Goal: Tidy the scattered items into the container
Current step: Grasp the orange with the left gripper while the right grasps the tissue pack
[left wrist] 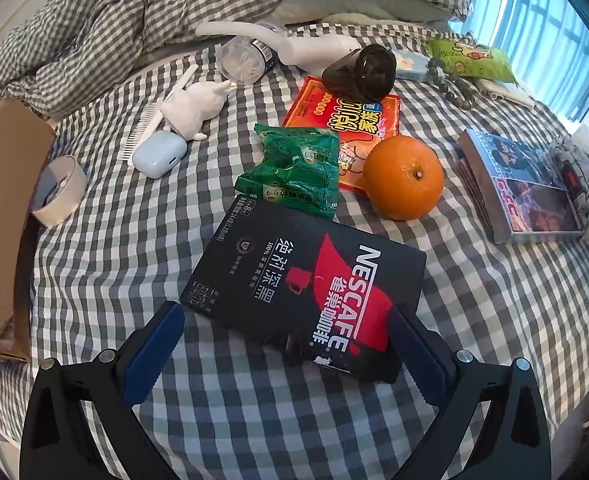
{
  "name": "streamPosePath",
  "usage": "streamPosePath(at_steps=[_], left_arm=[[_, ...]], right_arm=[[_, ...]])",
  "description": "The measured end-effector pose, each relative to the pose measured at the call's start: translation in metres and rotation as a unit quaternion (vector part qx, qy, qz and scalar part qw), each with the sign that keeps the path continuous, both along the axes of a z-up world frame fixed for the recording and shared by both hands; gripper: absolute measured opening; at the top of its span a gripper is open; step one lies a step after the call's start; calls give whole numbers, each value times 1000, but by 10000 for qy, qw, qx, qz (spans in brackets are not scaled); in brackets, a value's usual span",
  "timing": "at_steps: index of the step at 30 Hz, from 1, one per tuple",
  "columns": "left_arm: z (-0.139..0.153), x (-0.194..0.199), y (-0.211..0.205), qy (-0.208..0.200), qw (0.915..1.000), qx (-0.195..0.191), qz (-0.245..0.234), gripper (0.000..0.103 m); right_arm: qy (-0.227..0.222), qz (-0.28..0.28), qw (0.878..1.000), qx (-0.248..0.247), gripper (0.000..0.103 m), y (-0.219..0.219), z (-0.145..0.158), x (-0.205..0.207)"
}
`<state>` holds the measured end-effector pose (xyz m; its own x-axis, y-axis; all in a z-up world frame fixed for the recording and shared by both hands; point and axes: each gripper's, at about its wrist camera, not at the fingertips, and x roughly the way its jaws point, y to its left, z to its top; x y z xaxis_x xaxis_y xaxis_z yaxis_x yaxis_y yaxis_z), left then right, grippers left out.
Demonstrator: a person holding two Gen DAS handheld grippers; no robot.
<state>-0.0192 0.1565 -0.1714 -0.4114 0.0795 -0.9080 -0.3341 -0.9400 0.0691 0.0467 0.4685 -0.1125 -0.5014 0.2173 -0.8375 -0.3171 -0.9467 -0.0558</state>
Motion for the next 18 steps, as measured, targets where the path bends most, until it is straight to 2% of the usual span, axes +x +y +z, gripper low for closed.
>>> streamPosePath(at_steps=[3, 7, 8, 10, 13, 18], left_arm=[[2, 1, -1, 53, 9999, -126, 8, 103], [3, 2, -4, 32, 9998, -189, -17, 103], [3, 1, -5, 20, 9998, -178, -9, 103], [1, 0, -8, -50, 9999, -99, -8, 103], [-3, -1, -13, -167, 9998, 71, -106, 103], [-3, 4, -23, -382, 9987, 231, -251, 103]], right_arm=[[-497, -70, 9987, 80, 92, 9, -33, -19], [-398, -195, 9990, -18, 91, 15, -45, -24], [-394, -213, 9990, -68, 86, 17, -44, -24], [-372, -208, 9990, -164, 53, 18, -41, -22], [-336, -237, 9990, -191, 41, 21, -35, -18], [-102, -222, 9982, -541, 35, 17, -26, -4]])
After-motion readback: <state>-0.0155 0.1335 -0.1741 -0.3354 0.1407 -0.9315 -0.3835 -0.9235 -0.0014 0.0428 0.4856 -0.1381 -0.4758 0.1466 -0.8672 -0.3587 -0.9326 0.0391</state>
